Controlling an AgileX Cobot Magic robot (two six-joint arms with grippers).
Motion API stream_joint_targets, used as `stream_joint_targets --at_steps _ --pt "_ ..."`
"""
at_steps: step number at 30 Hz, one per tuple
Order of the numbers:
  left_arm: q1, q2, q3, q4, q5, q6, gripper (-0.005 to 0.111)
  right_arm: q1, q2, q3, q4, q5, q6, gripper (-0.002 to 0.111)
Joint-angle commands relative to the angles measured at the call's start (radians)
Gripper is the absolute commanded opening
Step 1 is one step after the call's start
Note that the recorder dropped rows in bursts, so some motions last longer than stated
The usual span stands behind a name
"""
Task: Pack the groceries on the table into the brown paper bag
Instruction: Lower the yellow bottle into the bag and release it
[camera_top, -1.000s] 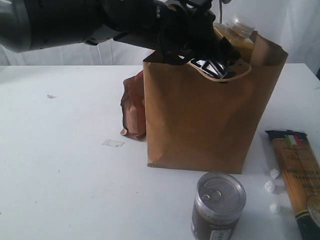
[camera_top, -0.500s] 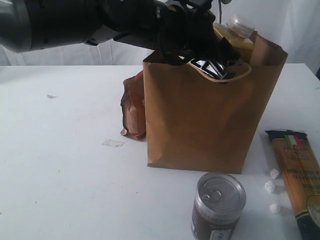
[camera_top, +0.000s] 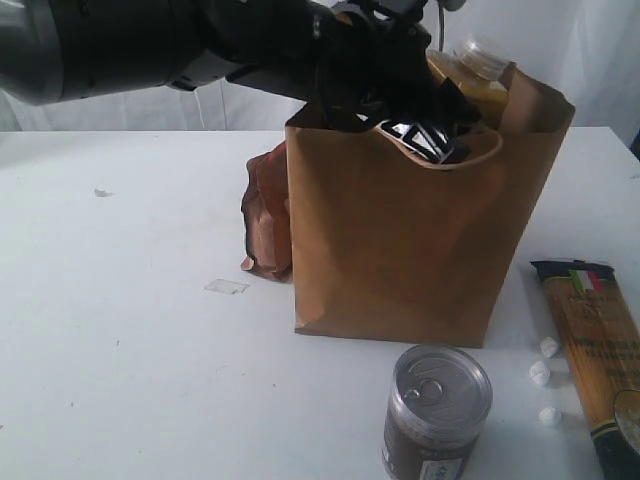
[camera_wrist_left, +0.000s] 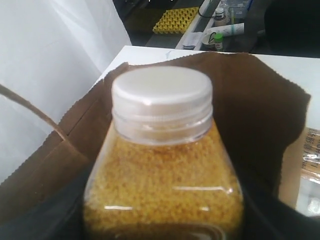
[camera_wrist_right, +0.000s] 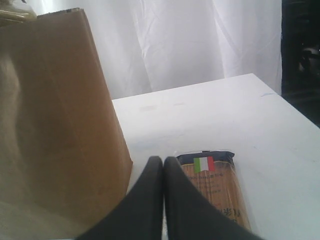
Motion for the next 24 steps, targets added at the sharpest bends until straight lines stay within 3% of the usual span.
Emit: stream_joint_targets --at_steps 1,6,11,15,24 --pt "0.019 -0.014 -0.019 0.029 -0.016 0.005 0.056 0.003 -0.002 -0.002 0.001 -0.002 0.0 0.0" --pt "0.047 -0.006 -0.019 0.025 -0.009 -0.005 0.057 0.003 -0.002 -0.002 0.001 -0.002 0.0 0.0" --pt "0.047 0.01 -0.019 0.02 0.0 -0.005 0.085 0.003 -0.002 -0.002 0.001 -0.002 0.0 0.0" --pt "0.047 0.015 -0.019 0.02 0.008 -0.005 0.099 0.003 -0.002 -0.002 0.001 -0.002 0.0 0.0" --pt "0.047 0.015 -0.019 0.02 0.061 -0.005 0.101 0.003 -0.002 -0.002 0.001 -0.002 0.0 0.0"
